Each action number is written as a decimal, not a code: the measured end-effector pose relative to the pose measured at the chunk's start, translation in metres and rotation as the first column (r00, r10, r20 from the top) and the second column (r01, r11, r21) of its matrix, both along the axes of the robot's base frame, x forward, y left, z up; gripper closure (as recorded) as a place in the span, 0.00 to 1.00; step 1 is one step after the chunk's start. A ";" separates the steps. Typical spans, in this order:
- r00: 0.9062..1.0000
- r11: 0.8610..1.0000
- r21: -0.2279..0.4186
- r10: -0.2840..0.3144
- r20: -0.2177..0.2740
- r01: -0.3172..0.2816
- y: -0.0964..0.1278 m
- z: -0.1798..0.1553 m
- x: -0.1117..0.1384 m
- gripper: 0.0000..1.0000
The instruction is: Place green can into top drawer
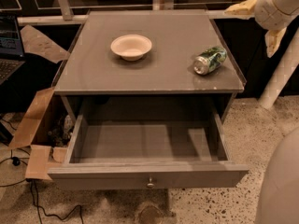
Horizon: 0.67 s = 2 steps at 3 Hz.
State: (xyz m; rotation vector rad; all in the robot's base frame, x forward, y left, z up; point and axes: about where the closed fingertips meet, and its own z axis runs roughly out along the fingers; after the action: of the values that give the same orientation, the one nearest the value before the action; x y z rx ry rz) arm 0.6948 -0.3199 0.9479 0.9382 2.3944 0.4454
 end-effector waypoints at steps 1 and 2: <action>1.000 1.000 0.011 -0.004 -0.004 0.004 -0.003 -0.002 -0.001 0.00; 0.998 0.998 0.041 0.047 -0.039 -0.045 0.009 -0.014 -0.015 0.00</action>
Offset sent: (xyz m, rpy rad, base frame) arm -0.0399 0.0248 -0.0304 0.0773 0.0869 0.1158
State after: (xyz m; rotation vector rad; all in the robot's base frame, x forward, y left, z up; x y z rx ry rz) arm 0.6798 -0.3106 0.9340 0.9186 2.4555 0.4979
